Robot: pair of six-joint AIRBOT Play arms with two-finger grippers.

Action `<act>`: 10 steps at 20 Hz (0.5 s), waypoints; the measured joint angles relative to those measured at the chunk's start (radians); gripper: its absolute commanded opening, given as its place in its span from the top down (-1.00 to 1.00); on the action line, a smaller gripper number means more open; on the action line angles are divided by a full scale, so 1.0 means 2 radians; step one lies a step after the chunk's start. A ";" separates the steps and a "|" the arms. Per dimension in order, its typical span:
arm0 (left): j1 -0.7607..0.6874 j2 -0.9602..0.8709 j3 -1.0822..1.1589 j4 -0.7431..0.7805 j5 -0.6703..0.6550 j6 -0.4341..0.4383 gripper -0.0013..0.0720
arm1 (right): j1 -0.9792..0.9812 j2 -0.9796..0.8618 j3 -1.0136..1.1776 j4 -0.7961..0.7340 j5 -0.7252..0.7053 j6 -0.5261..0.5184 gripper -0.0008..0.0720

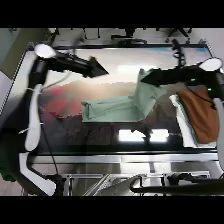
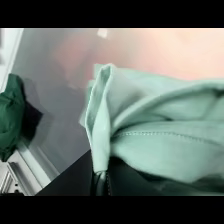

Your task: Fold the shirts.

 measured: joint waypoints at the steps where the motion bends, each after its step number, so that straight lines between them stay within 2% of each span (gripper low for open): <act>1: 0.025 0.024 -0.006 -0.020 -0.007 0.004 0.92 | 0.041 -0.011 0.000 0.003 -0.036 0.000 0.94; 2: 0.049 0.047 -0.013 -0.036 -0.013 0.009 0.92 | 0.084 -0.026 0.000 0.006 -0.080 0.000 0.94; 3: 0.067 0.068 -0.023 -0.045 -0.018 0.013 0.92 | 0.133 -0.046 0.000 0.007 -0.135 0.000 0.79; 4: 0.082 0.091 -0.035 -0.054 -0.021 0.018 0.92 | 0.182 -0.069 0.000 0.011 -0.194 -0.007 0.08; 5: 0.093 0.111 -0.050 -0.062 -0.024 0.026 0.92 | 0.233 -0.096 0.001 0.013 -0.268 -0.017 -0.48; 6: 0.099 0.129 -0.065 -0.067 -0.026 0.032 0.92 | 0.277 -0.123 0.002 0.014 -0.340 -0.029 -0.50; 8: 0.104 0.160 -0.099 -0.072 -0.028 0.046 0.92 | 0.347 -0.174 0.005 0.014 -0.468 -0.052 -0.39; 10: 0.103 0.187 -0.135 -0.077 -0.030 0.060 0.92 | 0.379 -0.199 0.008 0.014 -0.535 -0.074 -0.37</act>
